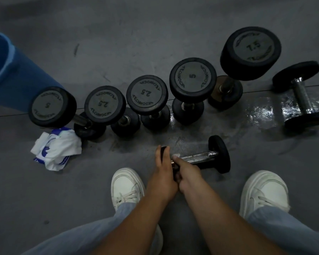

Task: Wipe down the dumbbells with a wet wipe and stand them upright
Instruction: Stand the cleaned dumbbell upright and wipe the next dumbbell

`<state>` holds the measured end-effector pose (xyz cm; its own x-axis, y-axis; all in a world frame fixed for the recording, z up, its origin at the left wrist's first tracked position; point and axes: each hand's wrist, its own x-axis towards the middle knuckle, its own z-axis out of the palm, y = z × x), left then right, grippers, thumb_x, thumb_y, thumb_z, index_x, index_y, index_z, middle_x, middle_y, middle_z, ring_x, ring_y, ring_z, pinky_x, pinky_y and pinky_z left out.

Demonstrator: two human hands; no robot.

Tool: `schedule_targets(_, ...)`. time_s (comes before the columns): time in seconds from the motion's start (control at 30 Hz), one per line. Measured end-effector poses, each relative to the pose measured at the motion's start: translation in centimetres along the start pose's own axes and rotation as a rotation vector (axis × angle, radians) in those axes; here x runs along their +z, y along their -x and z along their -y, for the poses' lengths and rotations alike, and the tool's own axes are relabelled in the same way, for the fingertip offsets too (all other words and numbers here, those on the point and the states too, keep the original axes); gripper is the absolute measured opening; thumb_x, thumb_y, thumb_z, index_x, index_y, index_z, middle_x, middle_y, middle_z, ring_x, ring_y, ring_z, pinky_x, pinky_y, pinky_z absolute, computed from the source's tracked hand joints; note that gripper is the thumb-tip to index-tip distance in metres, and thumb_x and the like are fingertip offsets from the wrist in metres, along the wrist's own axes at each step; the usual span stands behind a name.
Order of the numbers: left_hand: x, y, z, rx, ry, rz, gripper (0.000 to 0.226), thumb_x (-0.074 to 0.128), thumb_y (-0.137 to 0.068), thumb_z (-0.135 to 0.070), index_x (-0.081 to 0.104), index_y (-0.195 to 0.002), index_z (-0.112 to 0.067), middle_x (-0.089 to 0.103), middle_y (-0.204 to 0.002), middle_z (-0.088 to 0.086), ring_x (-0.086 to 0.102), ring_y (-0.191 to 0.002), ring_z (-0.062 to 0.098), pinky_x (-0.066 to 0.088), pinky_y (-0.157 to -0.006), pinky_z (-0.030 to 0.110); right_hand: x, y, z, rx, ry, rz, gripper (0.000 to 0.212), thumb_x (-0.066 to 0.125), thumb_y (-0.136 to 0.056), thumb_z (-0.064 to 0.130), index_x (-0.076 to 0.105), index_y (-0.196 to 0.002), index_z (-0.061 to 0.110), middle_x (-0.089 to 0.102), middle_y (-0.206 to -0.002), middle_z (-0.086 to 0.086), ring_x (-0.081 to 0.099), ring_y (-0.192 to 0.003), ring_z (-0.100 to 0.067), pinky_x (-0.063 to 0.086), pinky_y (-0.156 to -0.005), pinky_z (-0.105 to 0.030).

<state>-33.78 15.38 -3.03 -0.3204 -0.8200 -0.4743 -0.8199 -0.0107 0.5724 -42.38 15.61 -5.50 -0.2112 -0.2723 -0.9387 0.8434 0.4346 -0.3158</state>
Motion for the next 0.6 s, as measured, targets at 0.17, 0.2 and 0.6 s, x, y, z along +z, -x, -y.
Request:
schedule_targets(0.17,0.0,0.2,-0.1,0.006,0.031,0.007,0.093,0.061,-0.085,-0.012,0.003,-0.156,-0.025,-0.022,-0.159,-0.016,0.045,-0.133,0.023,0.049,-0.095,0.035,-1.2,0.5,-2.0,-0.080,-0.060,0.008,0.049,0.075,-0.076,-0.002,0.055,-0.121,-0.006,0.069,-0.102,-0.025,0.070,-0.089,-0.034,0.059,-0.062,-0.033)
schedule_targets(0.2,0.1,0.3,-0.1,-0.002,0.030,0.005,0.094,0.062,-0.084,-0.012,0.003,-0.156,-0.024,-0.022,-0.158,-0.017,0.046,-0.132,0.023,0.050,-0.094,0.036,-1.1,0.4,-1.7,-0.069,-0.066,0.028,0.044,0.077,-0.076,0.001,0.059,-0.116,-0.004,0.071,-0.098,-0.022,0.071,-0.087,-0.033,0.059,-0.063,-0.033)
schedule_targets(0.6,0.1,0.0,-0.2,0.010,0.083,0.003,0.089,0.062,-0.086,-0.012,0.008,-0.156,-0.020,-0.016,-0.161,-0.009,0.038,-0.138,0.020,0.038,-0.102,0.024,-0.6,0.3,0.5,0.152,-0.027,0.196,0.018,0.061,-0.091,0.005,0.068,-0.108,0.002,0.072,-0.068,0.001,0.067,-0.062,-0.006,0.053,-0.056,-0.014)
